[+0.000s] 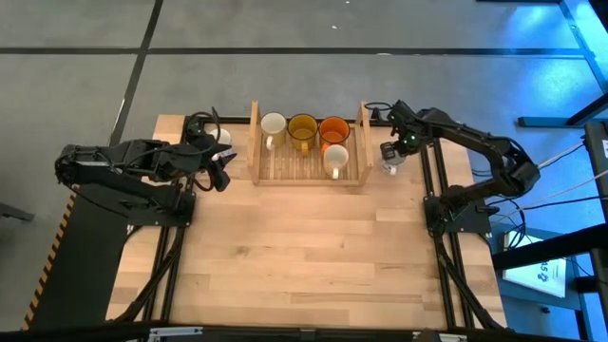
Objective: Place coffee mugs
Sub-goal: Put the0 patterned blue mug on the shelf
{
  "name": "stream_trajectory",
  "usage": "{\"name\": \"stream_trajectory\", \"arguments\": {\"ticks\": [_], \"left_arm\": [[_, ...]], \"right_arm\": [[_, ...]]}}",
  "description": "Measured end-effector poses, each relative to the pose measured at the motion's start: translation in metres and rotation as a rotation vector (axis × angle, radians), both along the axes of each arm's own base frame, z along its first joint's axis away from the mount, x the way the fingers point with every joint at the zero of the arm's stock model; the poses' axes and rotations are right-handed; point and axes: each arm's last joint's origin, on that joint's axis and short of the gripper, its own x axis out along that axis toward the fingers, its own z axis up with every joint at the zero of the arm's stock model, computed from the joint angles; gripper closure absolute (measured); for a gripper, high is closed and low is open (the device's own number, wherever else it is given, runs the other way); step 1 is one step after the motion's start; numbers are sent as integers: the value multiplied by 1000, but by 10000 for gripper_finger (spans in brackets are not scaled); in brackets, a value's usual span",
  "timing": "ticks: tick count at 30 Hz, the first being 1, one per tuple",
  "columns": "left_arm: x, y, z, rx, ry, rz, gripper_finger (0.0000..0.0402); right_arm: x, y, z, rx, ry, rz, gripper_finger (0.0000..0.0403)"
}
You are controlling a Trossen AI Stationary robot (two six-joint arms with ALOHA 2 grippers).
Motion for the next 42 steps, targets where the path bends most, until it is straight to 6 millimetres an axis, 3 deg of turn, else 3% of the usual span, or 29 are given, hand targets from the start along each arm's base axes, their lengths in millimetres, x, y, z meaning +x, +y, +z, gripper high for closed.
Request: {"name": "stream_trajectory", "arguments": {"ticks": [8,20,34,39,42], "left_arm": [[0,0,0,0,0,0,280],[2,0,2,-2,-33,0,280],[7,-1,4,-19,-82,9,280],[7,-1,4,-23,-83,11,280],[7,-1,4,-26,-82,5,280]], "right_arm": [[-6,39,26,18,-11,98,398],[15,104,44,58,-148,335,398],[54,159,47,65,-347,418,401],[81,178,47,80,-483,447,401],[98,186,45,87,-452,460,401]]}}
